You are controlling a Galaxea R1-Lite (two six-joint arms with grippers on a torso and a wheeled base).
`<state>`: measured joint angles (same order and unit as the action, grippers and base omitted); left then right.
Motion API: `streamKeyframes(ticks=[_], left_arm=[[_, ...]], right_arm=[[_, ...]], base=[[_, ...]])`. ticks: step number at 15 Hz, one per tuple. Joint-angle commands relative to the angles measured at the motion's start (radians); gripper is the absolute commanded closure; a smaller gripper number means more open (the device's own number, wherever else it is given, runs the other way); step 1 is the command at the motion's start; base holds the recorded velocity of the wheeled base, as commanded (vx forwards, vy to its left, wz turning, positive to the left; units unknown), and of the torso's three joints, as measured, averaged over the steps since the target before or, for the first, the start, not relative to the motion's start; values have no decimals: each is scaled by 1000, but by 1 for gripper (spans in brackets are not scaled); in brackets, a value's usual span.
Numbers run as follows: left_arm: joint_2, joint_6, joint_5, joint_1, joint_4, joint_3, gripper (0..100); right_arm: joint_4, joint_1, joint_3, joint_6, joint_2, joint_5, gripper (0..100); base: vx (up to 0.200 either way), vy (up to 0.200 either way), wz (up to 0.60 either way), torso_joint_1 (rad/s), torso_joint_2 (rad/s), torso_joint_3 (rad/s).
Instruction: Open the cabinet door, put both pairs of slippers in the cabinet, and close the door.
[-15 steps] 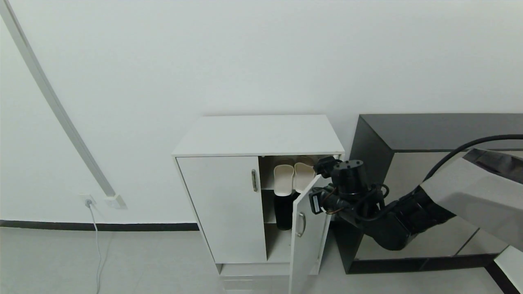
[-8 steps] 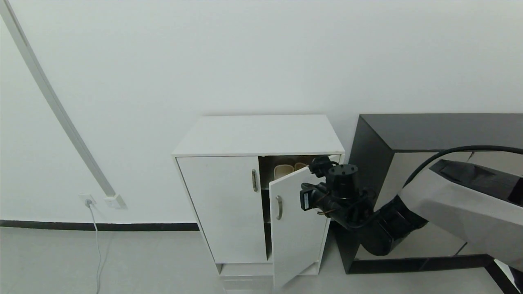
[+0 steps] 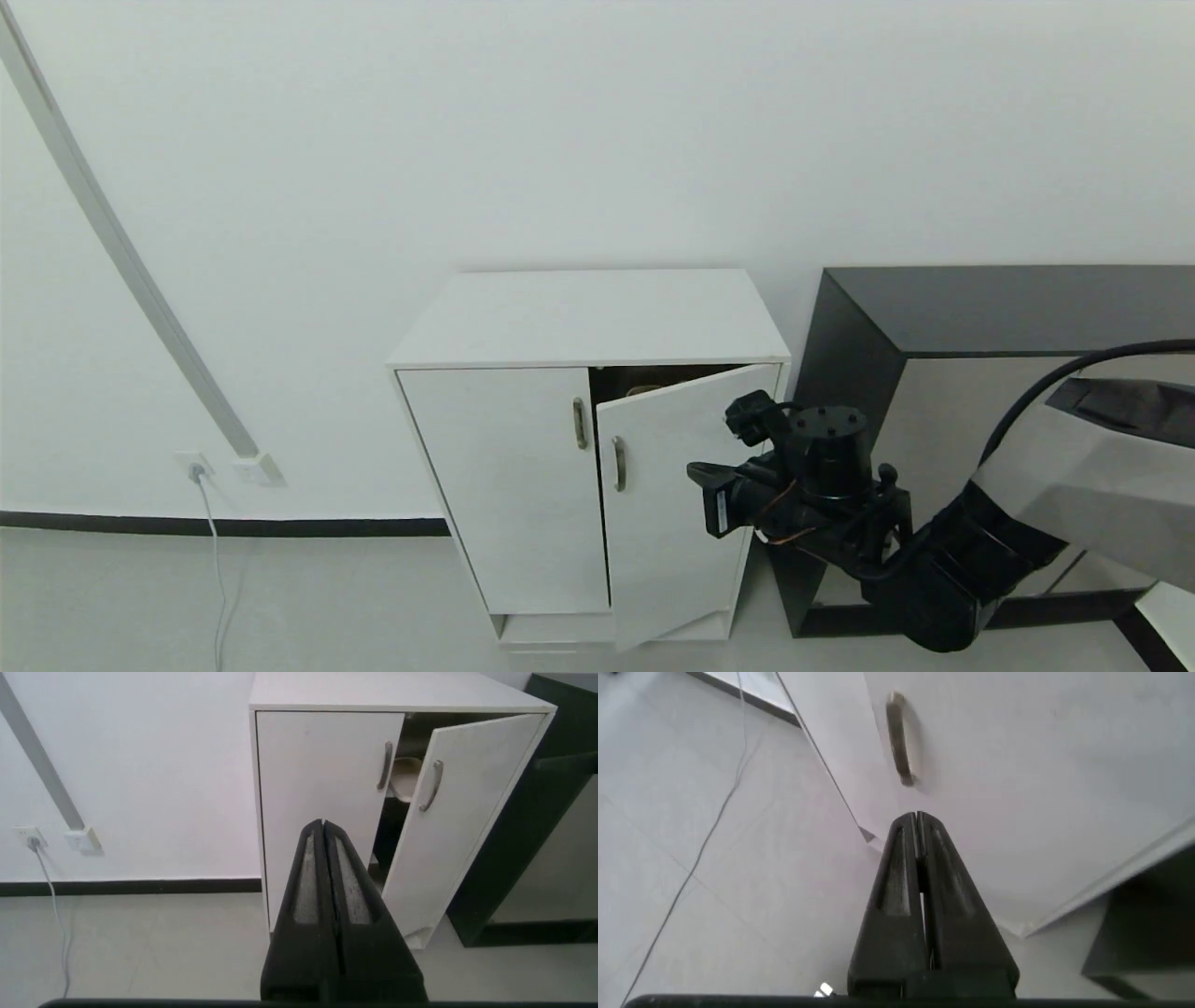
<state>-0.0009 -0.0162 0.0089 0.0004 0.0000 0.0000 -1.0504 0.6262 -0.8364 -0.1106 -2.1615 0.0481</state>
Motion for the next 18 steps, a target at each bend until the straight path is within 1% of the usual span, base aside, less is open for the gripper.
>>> streamKeyframes(ticks=[1, 2, 4, 6, 11, 18], left_arm=[[1, -1, 0, 1, 0, 0, 100], [1, -1, 0, 1, 0, 0, 100], [1, -2, 2, 1, 0, 0, 100], [1, -2, 2, 1, 0, 0, 100], [1, -4, 3, 1, 0, 0, 100], [1, -4, 3, 1, 0, 0, 100]], right_arm=[[1, 6, 3, 0, 0, -1, 100], [0, 9, 6, 0, -1, -1, 100], [0, 18, 17, 0, -3, -1, 100], [-8, 18, -1, 3, -29, -4, 100], [-5, -8, -147, 2, -146, -5, 100], [-2, -54, -271, 2, -235, -5, 100]], base=[[200, 0, 0, 7, 2, 2], [200, 0, 0, 12, 2, -7], [0, 0, 0, 0, 0, 0], [0, 0, 0, 0, 0, 0], [0, 0, 0, 0, 0, 0], [0, 0, 0, 0, 0, 0]])
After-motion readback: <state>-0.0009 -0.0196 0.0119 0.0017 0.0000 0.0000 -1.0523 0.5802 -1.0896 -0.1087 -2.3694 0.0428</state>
